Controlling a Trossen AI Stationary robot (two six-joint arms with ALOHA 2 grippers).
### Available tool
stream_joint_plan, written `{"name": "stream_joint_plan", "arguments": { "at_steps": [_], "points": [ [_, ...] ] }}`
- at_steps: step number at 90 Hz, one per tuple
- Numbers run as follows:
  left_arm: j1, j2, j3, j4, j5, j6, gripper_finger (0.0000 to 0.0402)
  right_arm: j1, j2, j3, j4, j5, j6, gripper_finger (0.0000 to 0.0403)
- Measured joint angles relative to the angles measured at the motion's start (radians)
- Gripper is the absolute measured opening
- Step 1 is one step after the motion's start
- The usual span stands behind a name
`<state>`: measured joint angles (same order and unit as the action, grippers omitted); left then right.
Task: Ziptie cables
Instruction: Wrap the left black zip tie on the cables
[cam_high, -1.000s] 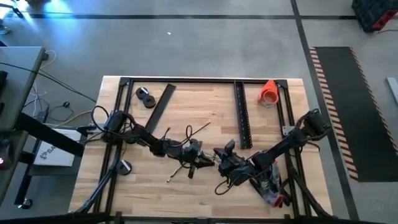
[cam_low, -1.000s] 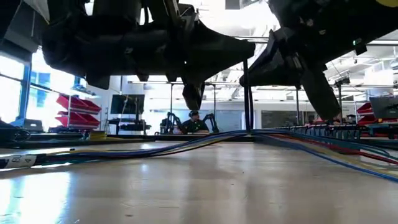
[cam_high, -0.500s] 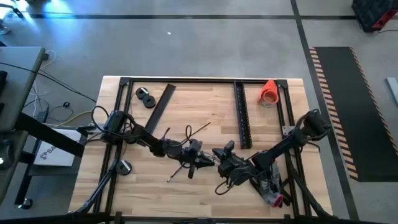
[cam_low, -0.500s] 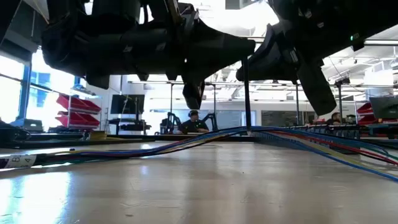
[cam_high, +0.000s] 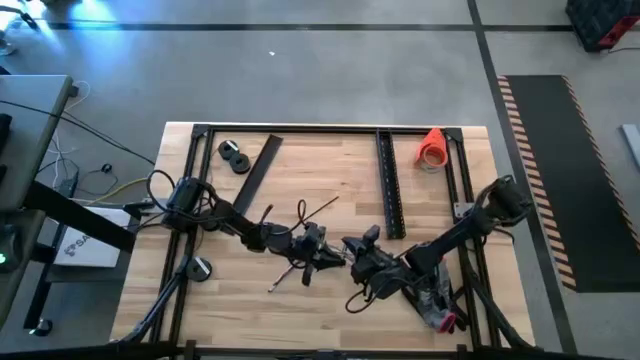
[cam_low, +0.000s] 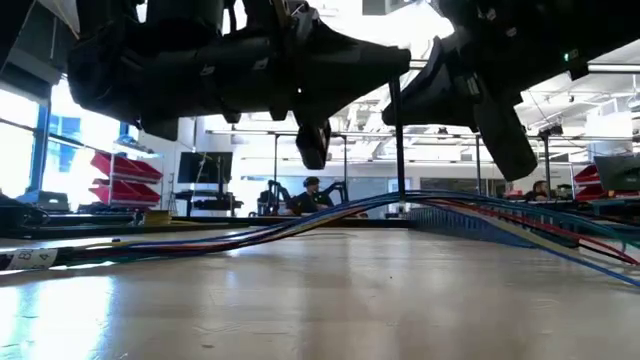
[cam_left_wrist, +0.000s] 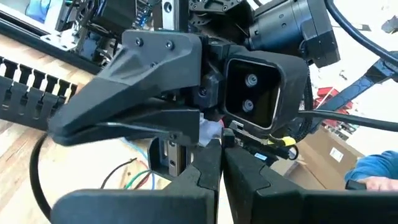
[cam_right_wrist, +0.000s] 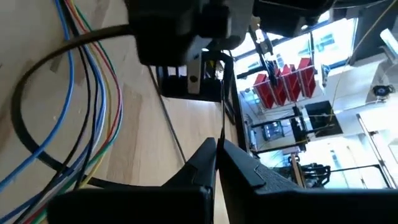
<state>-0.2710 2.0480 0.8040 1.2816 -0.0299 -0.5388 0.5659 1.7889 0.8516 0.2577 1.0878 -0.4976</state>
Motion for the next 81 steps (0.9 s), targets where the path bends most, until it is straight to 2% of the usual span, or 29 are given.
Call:
{"name": "stream_joint_plan", "arguments": {
  "at_steps": [53,81],
  "points": [
    [0.0,0.0,0.0,-0.001,-0.001,0.008,0.0,0.024,0.0,0.0,0.003,0.01,0.053,0.0],
    [0.0,0.0,0.0,-0.002,-0.002,0.003,0.0,0.025,0.0,0.0,0.041,0.011,-0.002,0.0]
  ]
}}
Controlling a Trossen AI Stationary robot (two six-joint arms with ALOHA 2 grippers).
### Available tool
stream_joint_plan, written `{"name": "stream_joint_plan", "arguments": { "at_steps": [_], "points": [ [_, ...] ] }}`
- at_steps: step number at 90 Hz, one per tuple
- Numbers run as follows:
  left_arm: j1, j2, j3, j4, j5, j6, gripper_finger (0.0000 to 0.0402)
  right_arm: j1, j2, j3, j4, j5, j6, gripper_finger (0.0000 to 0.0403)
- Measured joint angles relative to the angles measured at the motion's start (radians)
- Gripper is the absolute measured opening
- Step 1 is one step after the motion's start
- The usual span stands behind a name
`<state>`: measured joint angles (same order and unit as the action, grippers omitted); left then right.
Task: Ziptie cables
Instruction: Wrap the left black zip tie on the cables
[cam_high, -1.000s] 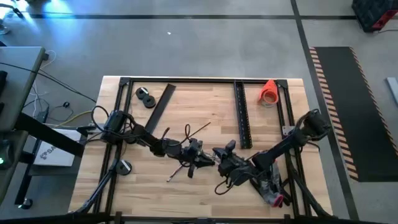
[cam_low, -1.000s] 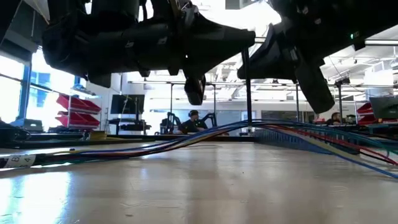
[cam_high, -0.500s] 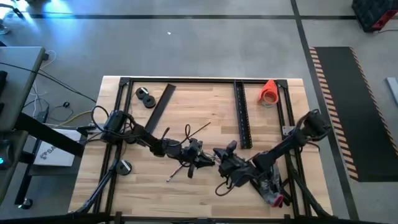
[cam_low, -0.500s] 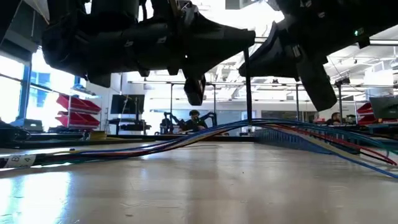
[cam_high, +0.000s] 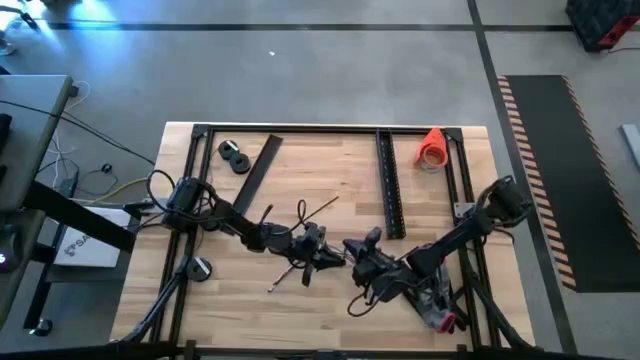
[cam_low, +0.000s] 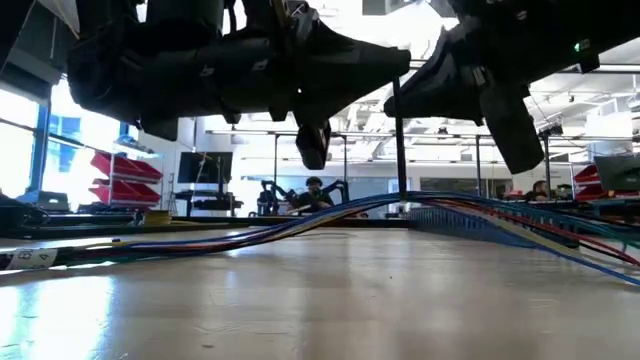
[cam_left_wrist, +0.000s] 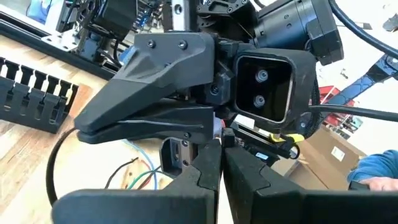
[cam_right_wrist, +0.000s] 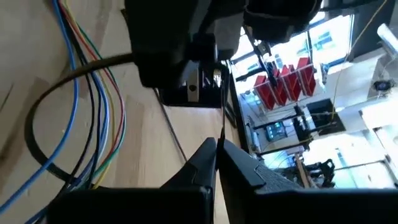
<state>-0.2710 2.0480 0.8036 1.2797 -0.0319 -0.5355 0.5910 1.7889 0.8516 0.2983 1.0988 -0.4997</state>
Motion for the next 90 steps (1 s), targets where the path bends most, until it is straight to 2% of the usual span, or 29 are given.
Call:
{"name": "stream_joint_plan", "arguments": {
  "at_steps": [90],
  "points": [
    [-0.003,0.0,0.0,0.006,-0.029,-0.054,0.0,0.01,0.0,0.0,0.081,-0.038,-0.247,0.0]
  ]
}}
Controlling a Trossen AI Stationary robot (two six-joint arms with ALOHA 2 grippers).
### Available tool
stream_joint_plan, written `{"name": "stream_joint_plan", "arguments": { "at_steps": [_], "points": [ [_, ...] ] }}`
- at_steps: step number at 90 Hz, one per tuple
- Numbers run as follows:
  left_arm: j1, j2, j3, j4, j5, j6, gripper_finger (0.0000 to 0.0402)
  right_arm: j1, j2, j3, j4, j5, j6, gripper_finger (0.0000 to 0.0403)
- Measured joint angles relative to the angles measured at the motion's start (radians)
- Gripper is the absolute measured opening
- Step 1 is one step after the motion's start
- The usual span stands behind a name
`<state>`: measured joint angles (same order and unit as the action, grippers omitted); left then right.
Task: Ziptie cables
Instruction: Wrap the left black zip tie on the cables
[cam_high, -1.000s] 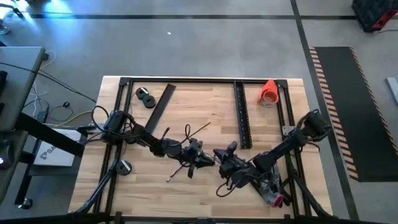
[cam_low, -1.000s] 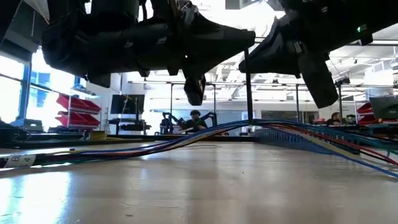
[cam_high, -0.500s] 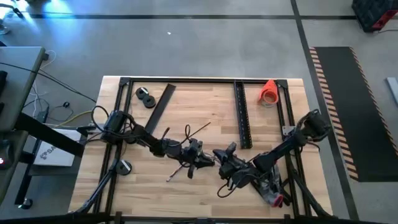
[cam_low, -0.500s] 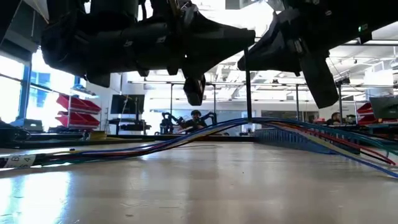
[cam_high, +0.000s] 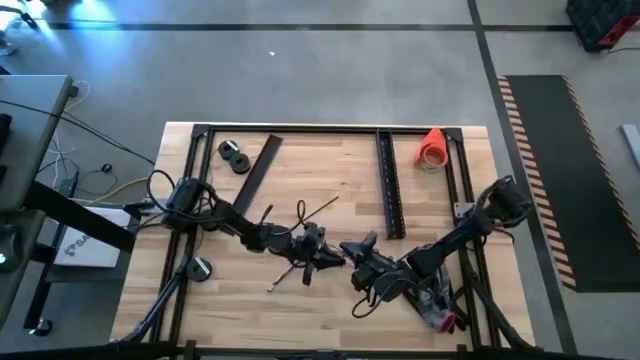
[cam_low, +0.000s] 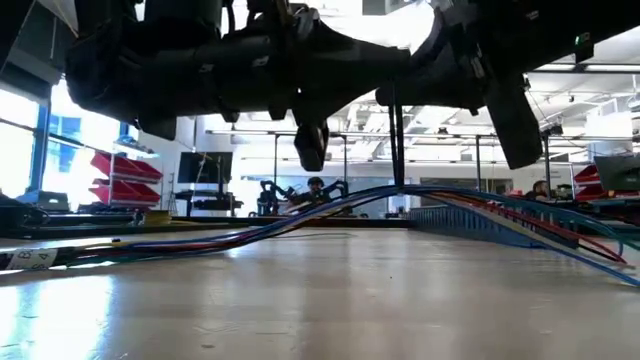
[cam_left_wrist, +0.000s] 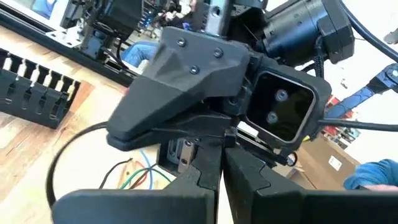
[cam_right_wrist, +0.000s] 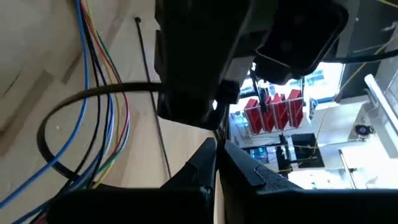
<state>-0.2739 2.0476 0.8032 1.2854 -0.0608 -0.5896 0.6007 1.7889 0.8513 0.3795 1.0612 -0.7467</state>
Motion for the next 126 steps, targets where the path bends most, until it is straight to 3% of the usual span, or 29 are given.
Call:
{"name": "stream_joint_plan", "arguments": {
  "at_steps": [45,80,107,126],
  "points": [
    [0.024,0.0,-0.01,-0.001,0.031,-0.064,0.0,0.024,0.0,0.0,0.064,-0.024,-0.102,0.0],
    [0.031,-0.001,-0.04,-0.009,0.022,-0.08,0.0,-0.015,0.0,-0.002,0.04,-0.089,0.069,0.0003],
    [0.028,0.001,-0.041,-0.033,0.029,-0.074,0.0,-0.032,-0.002,0.0,0.018,-0.143,0.1,0.0077],
    [0.026,0.001,-0.04,-0.061,0.019,-0.07,0.0,-0.047,-0.003,0.003,-0.086,-0.14,0.262,0.0107]
  ]
}}
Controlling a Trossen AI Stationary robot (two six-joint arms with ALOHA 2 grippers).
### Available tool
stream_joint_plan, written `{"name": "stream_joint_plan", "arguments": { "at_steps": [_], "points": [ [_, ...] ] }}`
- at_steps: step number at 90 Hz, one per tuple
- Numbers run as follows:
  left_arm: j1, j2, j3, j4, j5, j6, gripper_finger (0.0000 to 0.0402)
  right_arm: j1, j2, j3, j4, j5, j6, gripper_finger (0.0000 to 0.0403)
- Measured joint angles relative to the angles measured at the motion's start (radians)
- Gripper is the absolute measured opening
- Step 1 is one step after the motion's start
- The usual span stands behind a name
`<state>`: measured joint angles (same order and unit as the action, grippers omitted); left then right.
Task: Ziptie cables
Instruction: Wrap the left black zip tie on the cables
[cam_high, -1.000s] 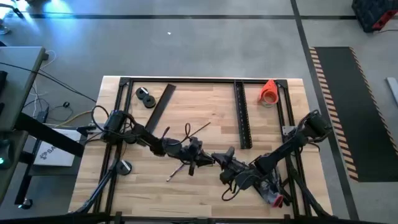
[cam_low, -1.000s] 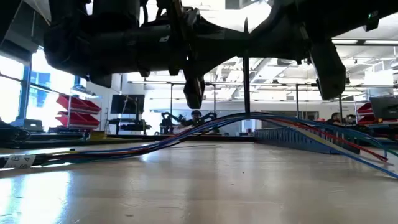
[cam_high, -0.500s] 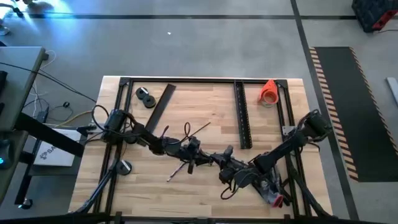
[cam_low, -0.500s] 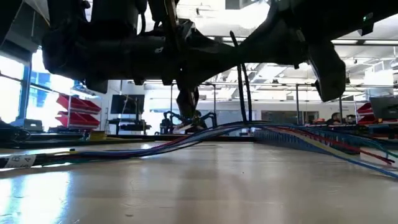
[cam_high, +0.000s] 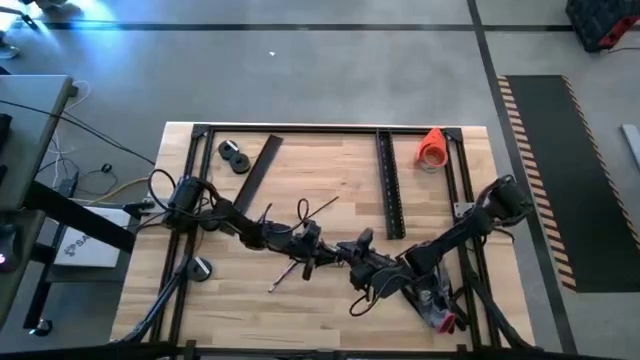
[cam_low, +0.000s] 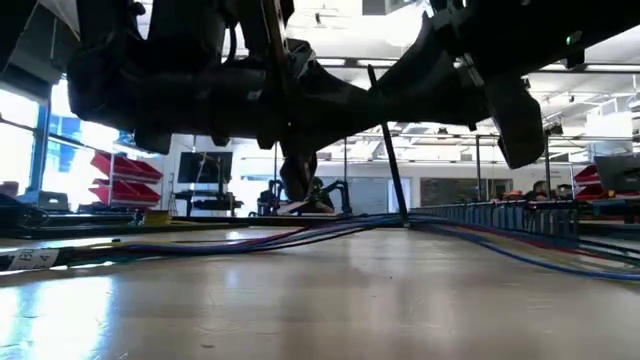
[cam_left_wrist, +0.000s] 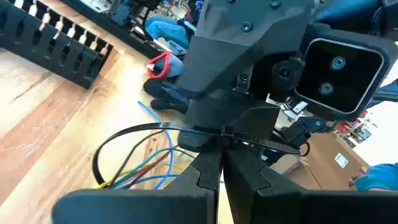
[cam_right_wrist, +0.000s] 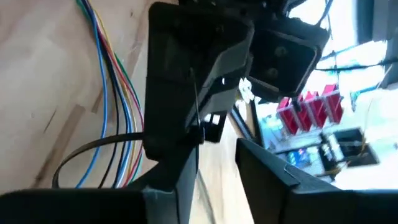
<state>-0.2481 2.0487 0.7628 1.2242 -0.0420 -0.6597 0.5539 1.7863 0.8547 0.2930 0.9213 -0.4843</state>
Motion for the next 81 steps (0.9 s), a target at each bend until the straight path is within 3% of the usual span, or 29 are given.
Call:
{"name": "stream_joint_plan", "arguments": {
  "at_steps": [22,49,81],
  "points": [
    [-0.001,-0.001,0.003,0.002,0.005,0.006,0.0,-0.041,0.003,-0.003,-0.095,-0.119,0.118,0.0079],
    [-0.002,-0.001,0.003,0.001,0.008,0.003,0.0,-0.05,0.003,-0.003,-0.095,-0.103,0.141,0.0007],
    [0.007,-0.001,0.003,-0.011,0.016,-0.02,0.0,-0.017,0.003,0.036,-0.054,-0.066,-0.016,0.0]
  ]
}}
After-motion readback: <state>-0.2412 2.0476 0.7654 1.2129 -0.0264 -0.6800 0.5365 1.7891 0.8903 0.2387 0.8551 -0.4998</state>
